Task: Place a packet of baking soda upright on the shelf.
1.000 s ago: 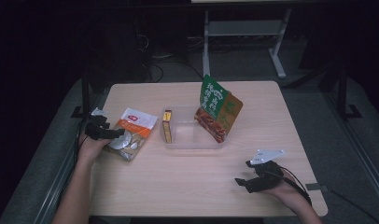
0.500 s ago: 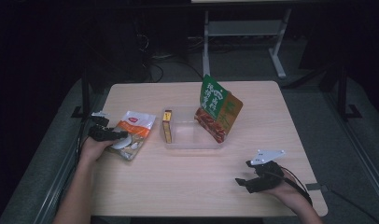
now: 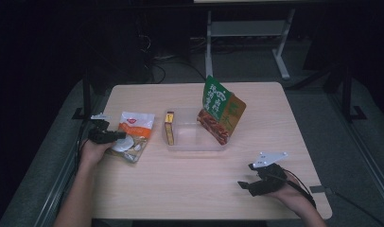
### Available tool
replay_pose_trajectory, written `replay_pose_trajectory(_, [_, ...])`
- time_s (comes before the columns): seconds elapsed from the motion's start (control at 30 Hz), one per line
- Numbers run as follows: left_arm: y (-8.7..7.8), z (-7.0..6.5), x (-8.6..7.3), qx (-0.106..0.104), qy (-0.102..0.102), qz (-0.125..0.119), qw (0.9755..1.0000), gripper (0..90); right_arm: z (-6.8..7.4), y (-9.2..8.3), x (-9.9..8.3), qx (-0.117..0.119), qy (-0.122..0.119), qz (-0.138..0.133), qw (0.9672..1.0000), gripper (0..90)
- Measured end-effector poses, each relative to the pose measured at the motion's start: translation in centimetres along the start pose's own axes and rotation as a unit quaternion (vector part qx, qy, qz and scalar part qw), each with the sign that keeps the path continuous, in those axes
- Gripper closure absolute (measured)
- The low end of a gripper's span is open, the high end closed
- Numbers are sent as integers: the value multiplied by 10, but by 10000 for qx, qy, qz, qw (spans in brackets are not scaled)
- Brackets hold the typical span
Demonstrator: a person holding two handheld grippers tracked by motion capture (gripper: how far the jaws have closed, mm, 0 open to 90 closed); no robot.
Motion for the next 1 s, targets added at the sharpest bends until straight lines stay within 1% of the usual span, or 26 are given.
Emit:
replay_pose_trajectory(0.03, [0,-2,0,29,11,20,10000,850,-1,0,0,8,15,-19,10000,225])
replay_pose_trajectory(0.07, [-1,-2,0,45,96,29,9999,857,-1,-1,1,42,118,-14,9999,225])
replay_pose_trajectory(0.1, [-1,-3,0,70,67,14,10000,863,-1,-1,1,77,158,-40,9998,219])
replay_pose_trajectory(0.13, [-2,-4,0,80,85,11,9999,870,-1,-2,2,136,186,-73,9997,201])
replay_pose_trajectory(0.23, [-8,-6,0,48,74,-112,9999,884,-1,0,5,353,232,-17,9991,162])
replay_pose_trajectory(0.27, [-10,-6,0,41,79,-150,9998,886,0,1,5,409,271,41,9988,164])
replay_pose_trajectory(0.3, [-14,-8,0,38,89,-192,9998,888,1,2,6,449,227,46,9987,161])
replay_pose_trajectory(0.37, [-21,-10,-1,-43,89,-309,9995,890,4,4,7,437,115,106,9989,153])
replay_pose_trajectory(0.4, [-24,-12,-1,-64,60,-357,9993,892,6,5,9,423,107,149,9989,153])
replay_pose_trajectory(0.43, [-28,-14,-2,-95,74,-412,9991,892,7,5,9,420,62,103,9990,154])
replay_pose_trajectory(0.5, [-35,-17,-2,-113,158,-474,9987,893,7,4,10,409,48,110,9991,161])
replay_pose_trajectory(0.53, [-38,-19,-3,-141,166,-525,9984,894,7,5,10,373,29,92,9993,164])
replay_pose_trajectory(0.57, [-40,-21,-3,-189,119,-597,9980,894,6,5,10,348,0,85,9994,164])
replay_pose_trajectory(0.67, [-50,-28,-1,-285,250,-712,9967,895,5,4,9,266,78,102,9996,167])
replay_pose_trajectory(0.73, [-58,-33,-1,-322,320,-793,9958,895,2,3,7,253,96,83,9996,167])
replay_pose_trajectory(0.8, [-66,-38,-1,-353,357,-893,9947,896,0,2,6,231,126,83,9996,167])
replay_pose_trajectory(0.83, [-69,-39,-1,-375,345,-933,9943,896,0,1,5,217,134,61,9997,168])
replay_pose_trajectory(0.97, [-83,-45,-5,-458,397,-1016,9930,896,-1,1,4,201,131,96,9997,171])
replay_pose_trajectory(1.0, [-87,-47,-7,-438,440,-1021,9928,897,-1,1,4,209,130,94,9997,182])
Point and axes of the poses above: each handheld gripper's, and its own axes: y roughly forward along the jaws, x roughly out of its top, z roughly to its left, the point moved 1 cm from there along y, roughly forward along the jaws, and after that the axes turned 14 degrees about -y, right-handed, at the moved point
